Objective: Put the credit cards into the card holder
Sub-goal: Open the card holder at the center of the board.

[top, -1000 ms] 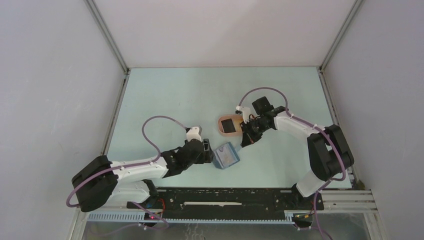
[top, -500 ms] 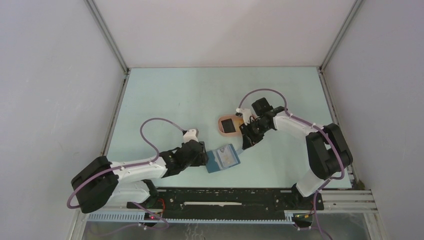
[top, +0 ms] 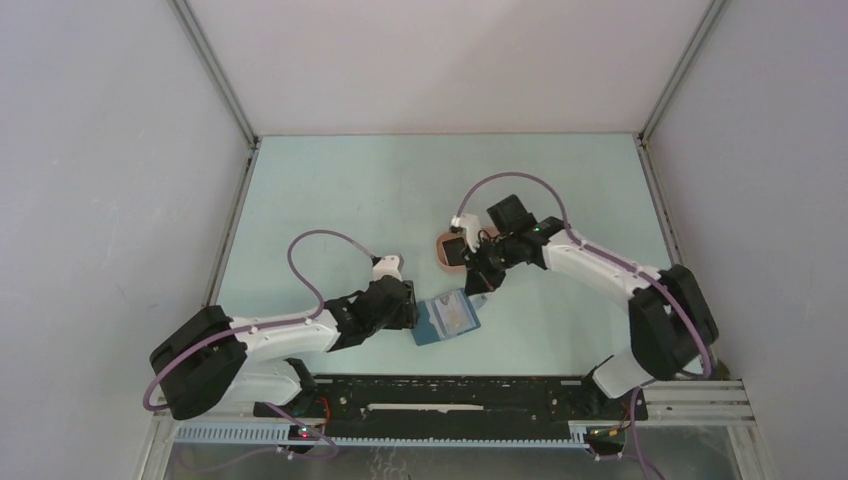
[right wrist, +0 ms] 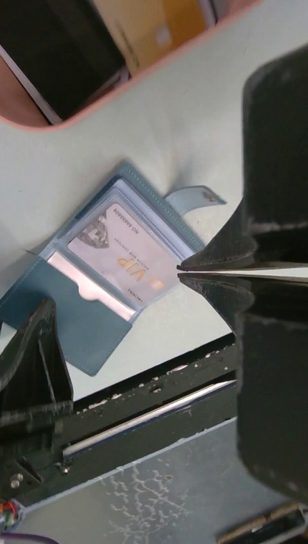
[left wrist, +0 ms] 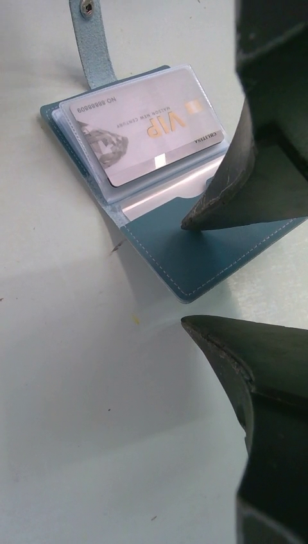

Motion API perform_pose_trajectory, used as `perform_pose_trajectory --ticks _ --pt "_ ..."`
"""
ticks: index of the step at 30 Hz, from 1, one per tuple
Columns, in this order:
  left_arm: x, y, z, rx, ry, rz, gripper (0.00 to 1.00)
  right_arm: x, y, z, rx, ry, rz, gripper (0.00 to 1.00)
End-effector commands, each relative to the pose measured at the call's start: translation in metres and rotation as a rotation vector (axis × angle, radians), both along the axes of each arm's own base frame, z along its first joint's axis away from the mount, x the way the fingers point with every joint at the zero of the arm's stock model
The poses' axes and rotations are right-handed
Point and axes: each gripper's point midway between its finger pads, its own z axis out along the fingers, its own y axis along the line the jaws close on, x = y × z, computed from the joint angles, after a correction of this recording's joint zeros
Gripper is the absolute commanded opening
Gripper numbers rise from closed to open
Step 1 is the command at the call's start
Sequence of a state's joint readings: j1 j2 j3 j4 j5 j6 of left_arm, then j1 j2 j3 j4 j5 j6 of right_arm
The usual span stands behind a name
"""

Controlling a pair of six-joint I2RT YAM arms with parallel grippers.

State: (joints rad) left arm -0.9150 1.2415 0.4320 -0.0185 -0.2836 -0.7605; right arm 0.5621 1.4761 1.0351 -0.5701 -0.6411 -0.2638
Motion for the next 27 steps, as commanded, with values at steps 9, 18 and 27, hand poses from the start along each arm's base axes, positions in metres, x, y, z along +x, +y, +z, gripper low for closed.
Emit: perform_pose_trajectory --ticks 9,18,27 --pt "-0.003 0.002 -0.007 -0.011 0.012 -0.017 0.55 0.011 0.001 -0.067 -0.187 0.144 -0.103 0.0" --pt "-0.004 -0.004 -0.003 -0.054 0.001 -0.03 0.54 0.0 0.01 -0.08 -0.199 0.221 -0.073 0.0" --pt "-0.005 -0.012 0.0 -0.155 0.009 -0.054 0.55 -0.02 0.034 -0.052 -0.044 0.31 0.021 0.0"
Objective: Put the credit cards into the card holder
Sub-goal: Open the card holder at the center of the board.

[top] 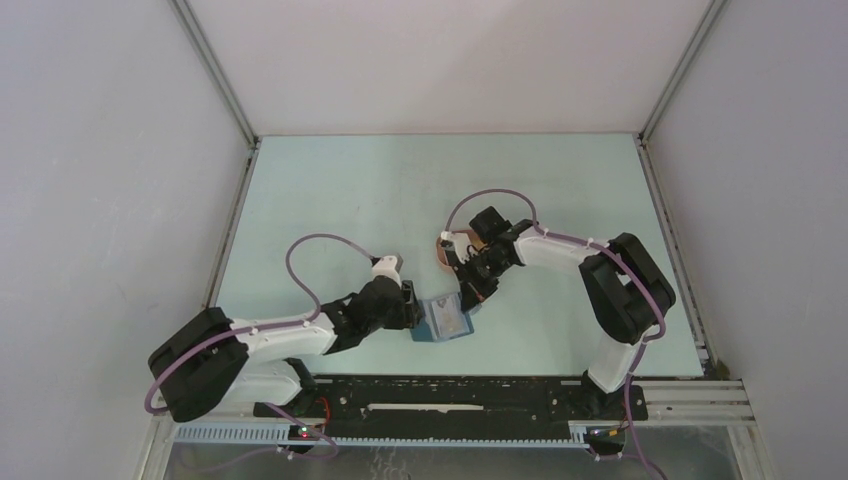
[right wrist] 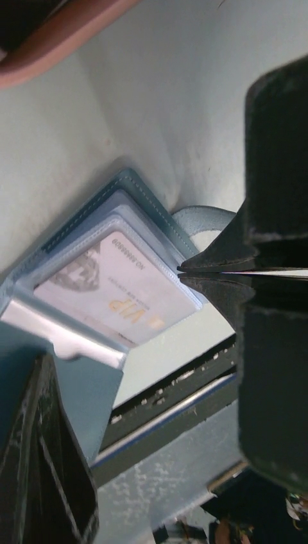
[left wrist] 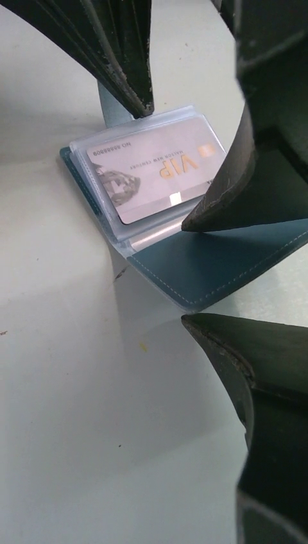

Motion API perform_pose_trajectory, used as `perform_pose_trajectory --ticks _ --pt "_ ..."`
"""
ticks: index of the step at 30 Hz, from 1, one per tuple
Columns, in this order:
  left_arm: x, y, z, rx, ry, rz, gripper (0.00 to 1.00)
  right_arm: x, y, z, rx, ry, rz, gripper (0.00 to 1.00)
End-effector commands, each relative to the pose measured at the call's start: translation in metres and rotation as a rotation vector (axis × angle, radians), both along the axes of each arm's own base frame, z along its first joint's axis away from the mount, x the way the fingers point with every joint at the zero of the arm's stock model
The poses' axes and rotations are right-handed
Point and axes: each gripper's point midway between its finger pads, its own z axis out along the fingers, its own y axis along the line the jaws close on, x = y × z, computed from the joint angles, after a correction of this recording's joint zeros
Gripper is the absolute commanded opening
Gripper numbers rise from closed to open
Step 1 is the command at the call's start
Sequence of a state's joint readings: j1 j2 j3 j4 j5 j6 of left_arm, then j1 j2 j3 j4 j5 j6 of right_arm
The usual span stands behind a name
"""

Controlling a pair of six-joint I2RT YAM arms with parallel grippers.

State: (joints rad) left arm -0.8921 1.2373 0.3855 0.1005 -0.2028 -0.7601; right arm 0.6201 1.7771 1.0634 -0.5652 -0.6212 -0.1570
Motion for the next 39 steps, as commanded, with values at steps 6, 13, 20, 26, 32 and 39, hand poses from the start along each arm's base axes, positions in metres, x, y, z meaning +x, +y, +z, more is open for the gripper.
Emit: perform_pose_trajectory --ticks 6,13,20,26,32,39 --pt "-0.005 0.002 0.004 -0.152 0.018 -0.015 0.58 -0.005 0.033 0.034 0.165 0.093 0.026 0.0" --pt "-0.008 0.008 -0.006 -0.138 0.047 -0.012 0.54 0.011 0.018 0.027 0.105 0.046 -0.021 0.11" --pt "-0.01 0.006 -0.013 -0.139 0.07 -0.026 0.51 0.004 0.015 0.005 0.047 0.109 -0.02 0.38" --pt "-0.014 0.003 -0.019 -0.154 0.093 -0.039 0.44 0.003 0.013 -0.002 0.039 0.145 -0.031 0.43" --pt "-0.015 0.001 -0.019 -0.166 0.099 -0.044 0.42 -0.007 0.024 0.016 0.146 0.211 0.0 0.43" --pt "-0.016 -0.001 -0.018 -0.176 0.1 -0.049 0.41 -0.016 0.032 0.033 0.23 0.26 0.033 0.42"
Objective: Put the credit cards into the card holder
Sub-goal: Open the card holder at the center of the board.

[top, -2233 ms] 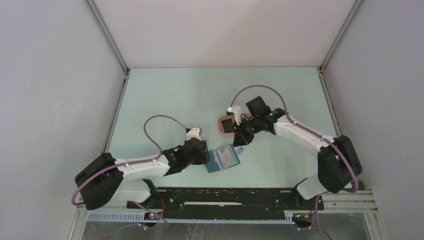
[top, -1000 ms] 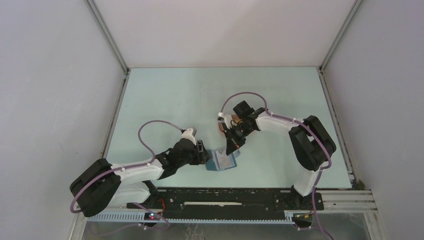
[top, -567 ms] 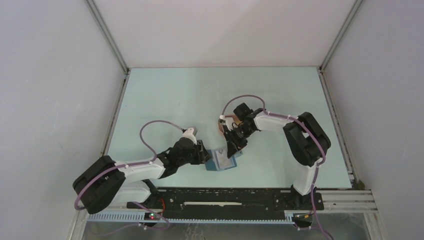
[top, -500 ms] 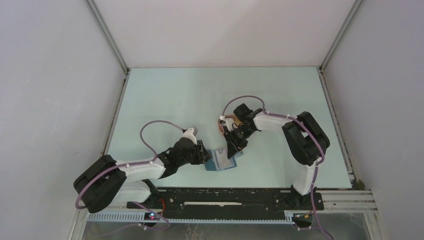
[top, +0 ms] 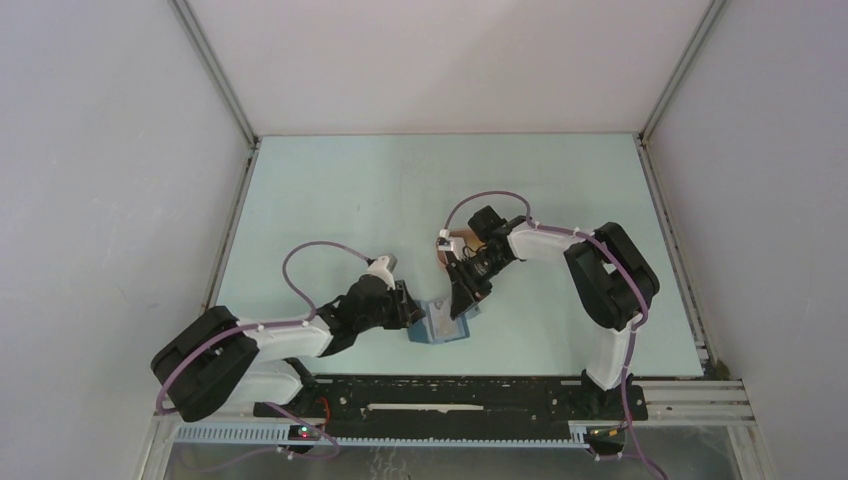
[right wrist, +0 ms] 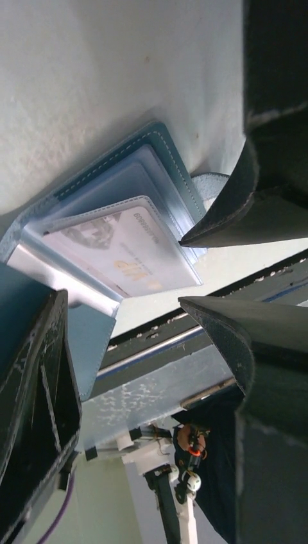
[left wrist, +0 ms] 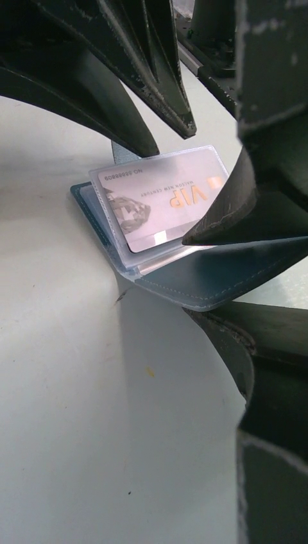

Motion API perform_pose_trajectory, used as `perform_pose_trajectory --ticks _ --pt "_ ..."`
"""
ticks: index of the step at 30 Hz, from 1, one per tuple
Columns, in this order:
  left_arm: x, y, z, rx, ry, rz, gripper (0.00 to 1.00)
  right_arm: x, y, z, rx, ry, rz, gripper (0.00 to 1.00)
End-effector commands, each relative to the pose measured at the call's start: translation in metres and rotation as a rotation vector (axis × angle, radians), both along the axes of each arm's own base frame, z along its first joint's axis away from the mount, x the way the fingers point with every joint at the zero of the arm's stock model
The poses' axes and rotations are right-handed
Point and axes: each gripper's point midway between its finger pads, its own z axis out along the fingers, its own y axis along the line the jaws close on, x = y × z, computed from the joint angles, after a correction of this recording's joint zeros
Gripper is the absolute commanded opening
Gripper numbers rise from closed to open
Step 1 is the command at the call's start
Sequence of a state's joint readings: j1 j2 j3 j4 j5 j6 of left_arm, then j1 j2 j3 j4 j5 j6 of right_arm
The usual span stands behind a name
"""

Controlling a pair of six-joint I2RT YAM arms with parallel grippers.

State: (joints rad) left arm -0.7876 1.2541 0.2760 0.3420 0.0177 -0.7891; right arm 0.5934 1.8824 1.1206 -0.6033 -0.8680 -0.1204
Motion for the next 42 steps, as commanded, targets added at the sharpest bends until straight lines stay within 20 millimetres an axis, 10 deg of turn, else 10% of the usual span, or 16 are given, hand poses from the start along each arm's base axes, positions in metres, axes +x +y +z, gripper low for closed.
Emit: perform_pose_trajectory --ticks 1,17,29,42 --pt "-0.013 0.007 -0.017 0.019 0.056 -0.01 0.41 -0.001 0.012 0.023 0.092 0.037 0.013 0.42" --pt "-0.012 -0.013 0.003 -0.164 0.054 -0.043 0.43 -0.006 0.031 0.035 0.208 0.226 -0.009 0.49" --pt "-0.013 0.0 0.025 -0.248 0.016 -0.009 0.84 -0.006 0.05 0.044 0.248 0.287 0.01 0.5" --pt "-0.007 0.003 0.033 -0.271 0.012 0.028 0.87 -0.014 0.064 0.037 0.255 0.371 0.024 0.48"
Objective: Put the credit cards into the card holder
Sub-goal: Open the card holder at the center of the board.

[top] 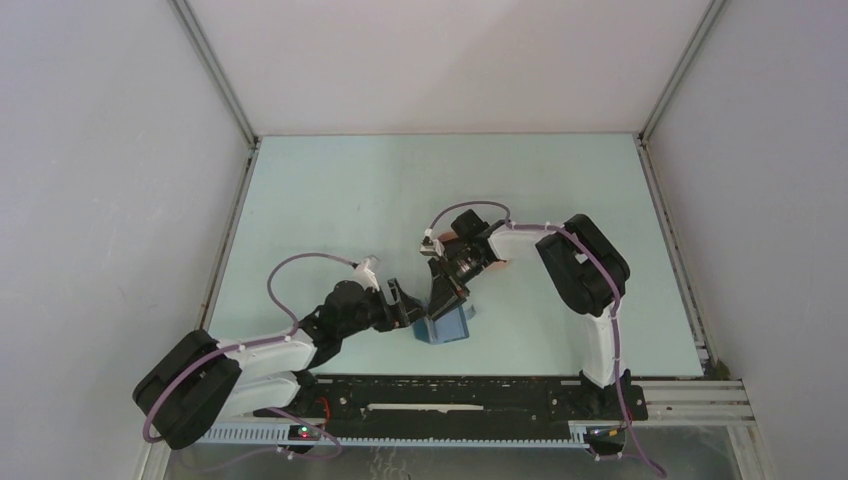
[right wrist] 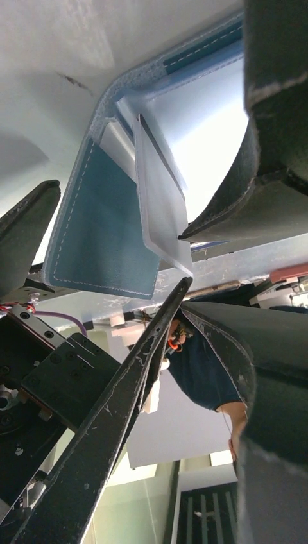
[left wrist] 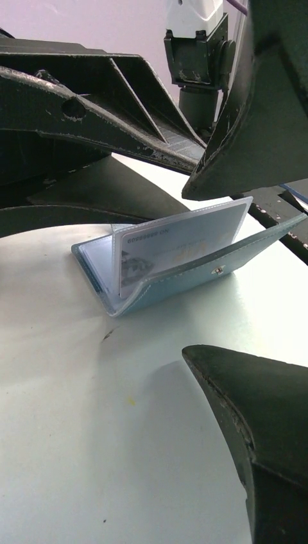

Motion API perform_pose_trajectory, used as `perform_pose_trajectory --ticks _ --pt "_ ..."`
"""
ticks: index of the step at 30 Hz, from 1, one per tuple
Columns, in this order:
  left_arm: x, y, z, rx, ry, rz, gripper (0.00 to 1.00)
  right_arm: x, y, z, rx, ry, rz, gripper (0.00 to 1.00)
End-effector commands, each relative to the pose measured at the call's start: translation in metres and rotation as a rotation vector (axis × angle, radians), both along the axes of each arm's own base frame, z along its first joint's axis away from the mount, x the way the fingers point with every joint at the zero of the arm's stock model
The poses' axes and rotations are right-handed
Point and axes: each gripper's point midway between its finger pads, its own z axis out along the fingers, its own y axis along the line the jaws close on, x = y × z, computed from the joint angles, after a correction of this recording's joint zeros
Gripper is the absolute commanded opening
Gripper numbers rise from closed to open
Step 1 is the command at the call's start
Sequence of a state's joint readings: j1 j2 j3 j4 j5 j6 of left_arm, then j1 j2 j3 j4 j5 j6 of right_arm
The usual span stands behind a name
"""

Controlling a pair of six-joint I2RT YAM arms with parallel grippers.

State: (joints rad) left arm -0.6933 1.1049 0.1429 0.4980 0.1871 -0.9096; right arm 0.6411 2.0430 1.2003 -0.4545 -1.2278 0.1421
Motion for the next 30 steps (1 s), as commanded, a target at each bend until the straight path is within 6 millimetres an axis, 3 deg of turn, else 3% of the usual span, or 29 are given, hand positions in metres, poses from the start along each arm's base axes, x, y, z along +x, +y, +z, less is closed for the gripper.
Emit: perform_pose_trajectory --ticks 1,6,12,19,24,30 --pt "0.002 0.001 0.002 -0.021 0.007 0.021 0.87 0.0 0.013 0.009 0.046 0.017 0.019 0.47" --pt "0.004 0.007 -0.005 0.004 0.027 0.052 0.8 -0.003 0.015 0.007 0.039 0.017 0.027 0.42" --pt "0.005 0.017 -0.016 0.067 0.042 0.083 0.62 -0.001 0.014 0.001 0.009 -0.019 0.018 0.36" --pt "0.009 0.028 -0.028 0.172 0.045 0.101 0.54 0.02 0.002 -0.003 -0.075 -0.214 -0.004 0.3" --pt "0.02 0.035 -0.035 0.297 0.031 0.099 0.46 0.035 -0.012 -0.018 -0.181 -0.377 -0.005 0.25" --pt "0.039 0.038 -0.039 0.427 0.012 0.088 0.4 0.042 -0.027 -0.049 -0.322 -0.457 0.015 0.22"
